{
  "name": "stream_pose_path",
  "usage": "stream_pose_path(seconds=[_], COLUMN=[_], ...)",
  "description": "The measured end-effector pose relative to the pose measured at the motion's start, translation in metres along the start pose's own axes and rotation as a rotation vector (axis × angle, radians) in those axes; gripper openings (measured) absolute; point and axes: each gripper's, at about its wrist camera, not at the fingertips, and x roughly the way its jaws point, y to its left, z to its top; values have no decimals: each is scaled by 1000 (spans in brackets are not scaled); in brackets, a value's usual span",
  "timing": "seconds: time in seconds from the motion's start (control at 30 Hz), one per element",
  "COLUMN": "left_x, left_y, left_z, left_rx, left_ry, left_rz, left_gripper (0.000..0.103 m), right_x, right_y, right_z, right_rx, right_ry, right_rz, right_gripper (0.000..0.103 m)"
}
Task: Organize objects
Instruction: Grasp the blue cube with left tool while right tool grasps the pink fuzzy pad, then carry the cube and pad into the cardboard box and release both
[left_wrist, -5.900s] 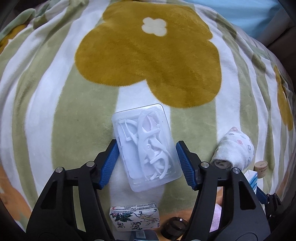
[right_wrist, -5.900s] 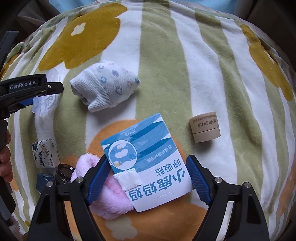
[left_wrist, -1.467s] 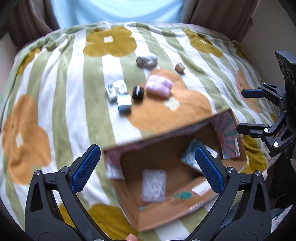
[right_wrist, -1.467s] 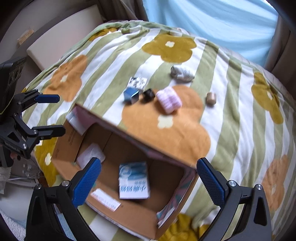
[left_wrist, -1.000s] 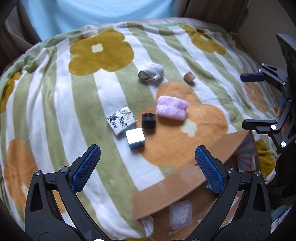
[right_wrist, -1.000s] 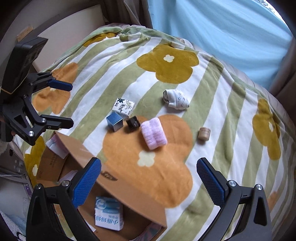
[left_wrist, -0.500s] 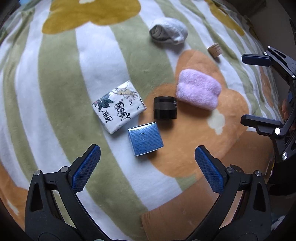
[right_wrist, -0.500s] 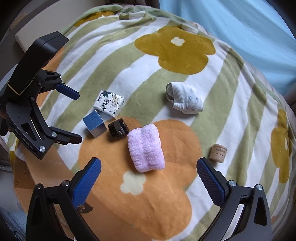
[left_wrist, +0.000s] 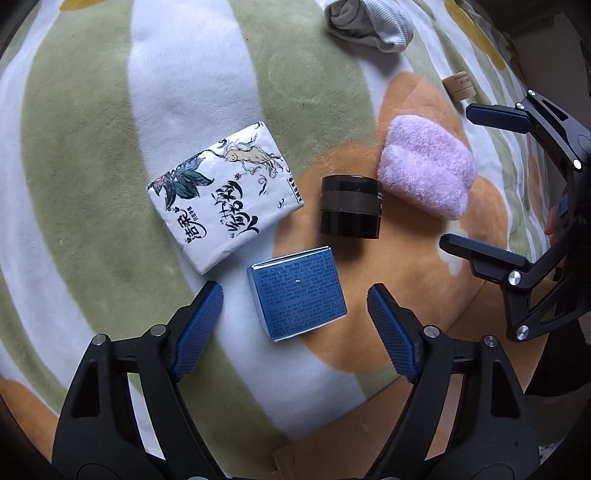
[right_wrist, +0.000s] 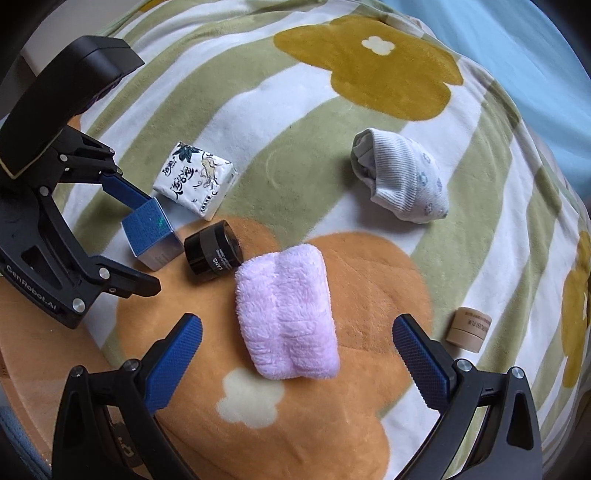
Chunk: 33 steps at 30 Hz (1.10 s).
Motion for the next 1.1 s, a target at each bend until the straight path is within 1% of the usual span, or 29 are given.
stream_pose_path(seconds=[0.03,0.13,0.17,0.2,0.23,0.3,0.37,0.4,0.43,0.47,0.5,0.53,0.57,0.63,0.67,0.73,0.83,1.03,1.1], left_x=[1,3,4,5,5,7,7,8,8,9,9,9,9,9,10,9,8,-2,-11], left_y=[0,0,0,1,0,0,-1,-1,-2,-2,-2,-3,-3,-3,-4,-5,-8,-17,-17], left_z=[0,1,1,1,1,-1,-2,-3,-4,-5,-6,-6,-7,-9,-10,-11,-14,-21,-16], left_rx=[2,4,3,4,5,2,4,7,8,9,10,9,7,6,5,6,10,37,43], left_ry=[-1,-1,0,0,0,0,-4,-6,-8,-9,-12,-13,-15,-14,-15,-19,-24,-61,-76], left_rz=[1,2,4,9,14,1,5,8,10,13,14,12,10,6,5,4,-1,-6,-7], left_gripper=[67,57,55,51,48,43,42,42,40,40,38,37,37,36,36,36,35,35,35], right_x=[2,7,9,11,12,15,17,18,18,19,20,21,22,23,23,20,15,-2,-9], right_y=[0,2,3,4,5,8,10,10,11,12,13,14,14,14,13,12,9,3,1], right_z=[0,0,0,-1,-1,-3,-4,-5,-6,-7,-8,-9,-10,-12,-14,-16,-20,-28,-31], right_rx=[-4,-11,-15,-19,-24,-37,-45,-48,-51,-57,-64,-74,-76,-74,-70,-60,-56,-48,-47], right_ry=[2,8,12,13,15,24,27,28,30,34,37,42,47,57,59,57,49,22,12], right_rz=[-5,-22,-28,-33,-37,-48,-58,-61,-64,-70,-75,-82,-85,-84,-80,-68,-61,-55,-59], right_gripper=[103,103,103,101,98,95,91,88,82,78,71,66,64,57,55,48,45,44,44])
